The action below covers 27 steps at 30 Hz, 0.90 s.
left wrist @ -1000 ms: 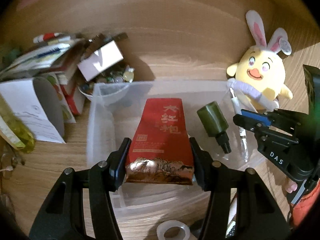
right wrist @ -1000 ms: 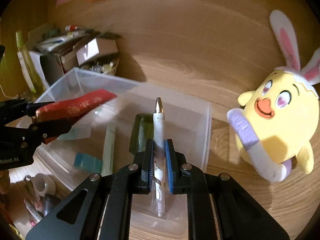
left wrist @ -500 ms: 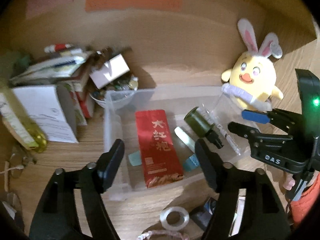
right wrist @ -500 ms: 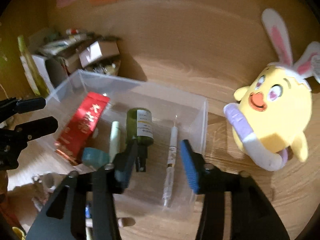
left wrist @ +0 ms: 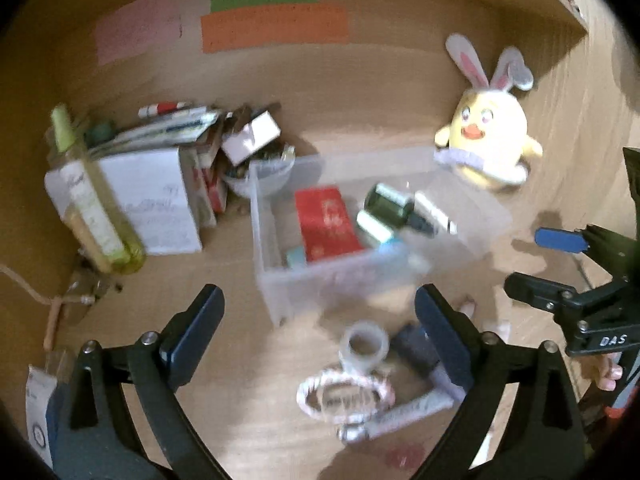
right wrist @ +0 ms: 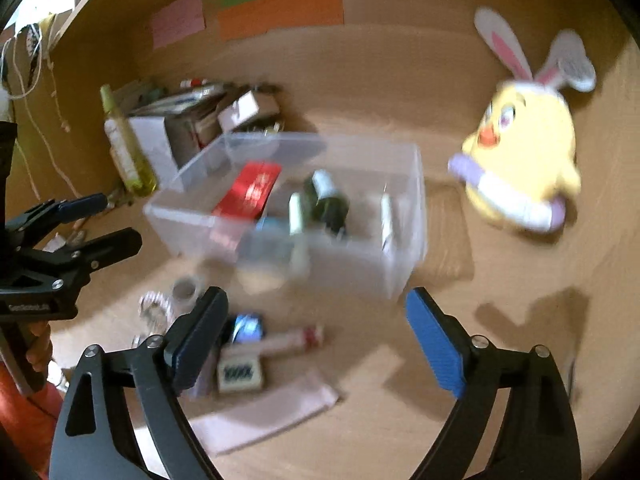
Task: Organize objects
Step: 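Grasp the pink flower charm with the left tool while the right tool grasps the pink cream tube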
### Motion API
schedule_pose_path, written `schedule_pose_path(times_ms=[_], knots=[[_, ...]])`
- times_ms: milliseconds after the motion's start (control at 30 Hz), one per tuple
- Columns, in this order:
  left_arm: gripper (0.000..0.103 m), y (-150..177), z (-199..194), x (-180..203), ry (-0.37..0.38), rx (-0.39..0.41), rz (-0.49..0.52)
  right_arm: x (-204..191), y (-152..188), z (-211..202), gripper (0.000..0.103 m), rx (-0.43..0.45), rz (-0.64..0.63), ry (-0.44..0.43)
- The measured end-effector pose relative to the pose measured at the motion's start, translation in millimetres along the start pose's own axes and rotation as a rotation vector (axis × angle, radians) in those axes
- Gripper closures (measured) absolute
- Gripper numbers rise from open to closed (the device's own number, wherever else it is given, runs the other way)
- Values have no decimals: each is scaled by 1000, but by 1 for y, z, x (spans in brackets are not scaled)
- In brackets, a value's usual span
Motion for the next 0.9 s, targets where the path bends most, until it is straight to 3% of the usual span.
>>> schedule_pose_path(times_ms=[133, 300, 467, 733, 900], knots=[[6, 33, -4, 6, -11, -42, -3, -3, 32, 3, 14, -63, 53, -46], [6, 73, 0, 13, 60, -129, -59, -15, 64, 15, 13, -132, 90, -81], [6, 102, -2, 22, 80, -171, -78, -30, 87, 23, 13, -154, 28, -42], [6, 115, -5, 39, 74, -165, -35, -23, 101, 12, 12, -126, -66, 23], [9, 114, -3, 60, 81, -137, 26, -11, 105, 6, 20, -108, -101, 41]])
Point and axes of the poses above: each gripper's, at about its wrist camera, not at the fingertips, and z roughly the way its jaws point, x to its right, y to its underside, the point moved 1 cm from there along z, roughly the way its jaws point, and after that the axes turned 8 degrees about z, right-handed, at the moved point
